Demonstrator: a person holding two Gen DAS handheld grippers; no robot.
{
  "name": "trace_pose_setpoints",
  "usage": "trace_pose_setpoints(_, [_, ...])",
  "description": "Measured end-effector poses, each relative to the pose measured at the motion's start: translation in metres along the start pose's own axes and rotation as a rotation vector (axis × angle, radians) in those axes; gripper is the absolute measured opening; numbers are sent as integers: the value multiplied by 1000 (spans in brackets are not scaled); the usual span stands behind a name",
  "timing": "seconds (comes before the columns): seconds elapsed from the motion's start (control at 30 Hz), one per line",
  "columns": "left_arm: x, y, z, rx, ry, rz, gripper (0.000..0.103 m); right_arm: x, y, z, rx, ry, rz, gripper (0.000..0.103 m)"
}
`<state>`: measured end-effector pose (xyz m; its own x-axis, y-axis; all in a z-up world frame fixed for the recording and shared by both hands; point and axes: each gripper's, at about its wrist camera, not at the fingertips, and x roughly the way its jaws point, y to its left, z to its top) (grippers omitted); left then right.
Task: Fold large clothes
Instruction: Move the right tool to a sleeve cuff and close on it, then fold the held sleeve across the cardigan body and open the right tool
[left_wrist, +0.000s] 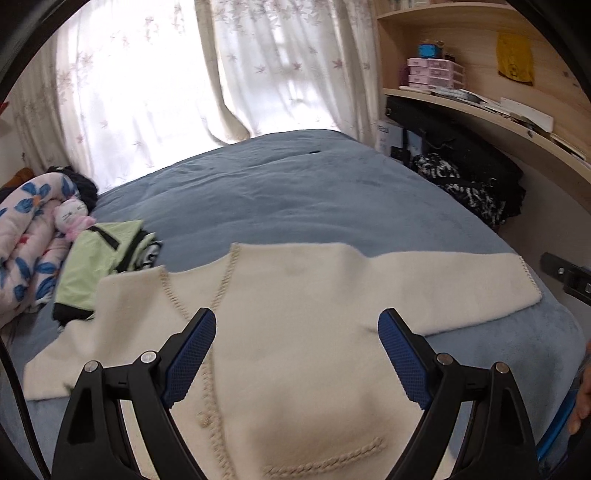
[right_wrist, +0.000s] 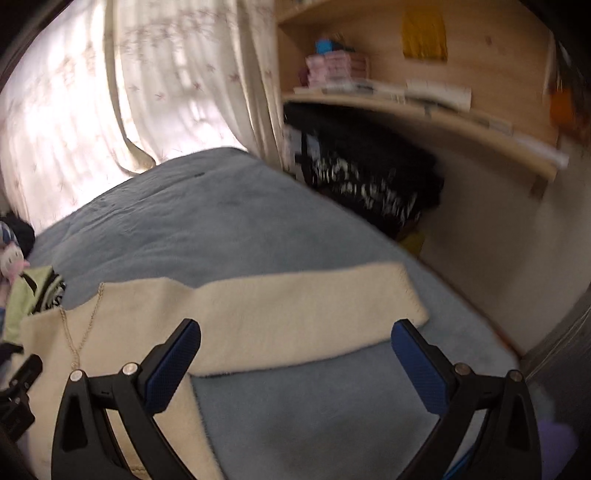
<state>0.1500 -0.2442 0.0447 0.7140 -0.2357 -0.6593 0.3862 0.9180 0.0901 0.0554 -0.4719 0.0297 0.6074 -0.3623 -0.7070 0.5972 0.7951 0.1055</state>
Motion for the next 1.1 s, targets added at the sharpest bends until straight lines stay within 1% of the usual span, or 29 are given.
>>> trace_pose_setpoints(0.03, [8,-5,0,7,-1,-9,89,10,-7,0,29,20,4,103])
trace_pose_setpoints(0.1, [23,-14,-1,9,5,-4,89,33,-24,-5,107,65,16,103])
trace_pose_setpoints(0.2, [50,-26,-3,-3,39,-1,89,64,-51,-11,236,131,40,103])
trace_pose_setpoints(0.27, [73,-34,-5,7,70,-18,89,90,-69,-18,322,192,62,103])
trace_pose_setpoints(0.33, [92,-43,-7,23,96,-30,89,111,-85,-26,400,226,93,103])
trace_pose_setpoints(0.37, [99,-45,-9,25,100,-18,89,120,-88,-29,424,240,91,103])
trace_pose_setpoints(0.43, [116,-52,-12,28,111,2,89,135,-96,-34,455,259,76,103])
trace_pose_setpoints(0.53, [139,-58,-15,1,156,-1,89,155,-107,-44,507,293,66,103])
trace_pose_setpoints(0.63, [159,-58,-18,-34,204,19,89,166,-110,-44,516,275,46,103])
trace_pose_setpoints(0.7, [166,-59,-19,-32,216,20,89,171,-112,-39,519,257,32,102])
trace_pose_setpoints(0.73, [168,-61,-20,-24,212,23,89,177,-115,-36,520,253,17,100])
trace_pose_setpoints(0.77, [166,-59,-21,-20,207,26,89,182,-116,-31,520,251,7,91])
trace_pose_setpoints(0.8, [165,-59,-21,-19,200,33,89,187,-118,-28,518,255,-11,77])
trace_pose_setpoints(0.83, [164,-58,-21,-19,194,36,89,193,-120,-24,517,263,-29,69])
trace_pose_setpoints(0.87, [164,-57,-21,-18,195,39,89,195,-122,-20,514,262,-42,50])
trace_pose_setpoints(0.9, [163,-55,-21,-19,205,38,89,195,-123,-16,513,254,-44,29])
trace_pose_setpoints(0.93, [163,-52,-21,-22,217,32,89,191,-122,-11,503,234,-47,18])
trace_pose_setpoints(0.97, [161,-47,-20,-26,224,22,89,182,-117,-5,474,195,-37,11])
trace_pose_setpoints(1.0, [157,-40,-21,-34,225,12,89,173,-111,1,444,157,-24,10])
trace_pose_setpoints(1.03, [153,-33,-20,-44,220,11,89,156,-96,10,384,94,-2,9])
trace_pose_setpoints(1.1, [143,-16,-21,-75,206,1,89,128,-64,21,282,16,66,9])
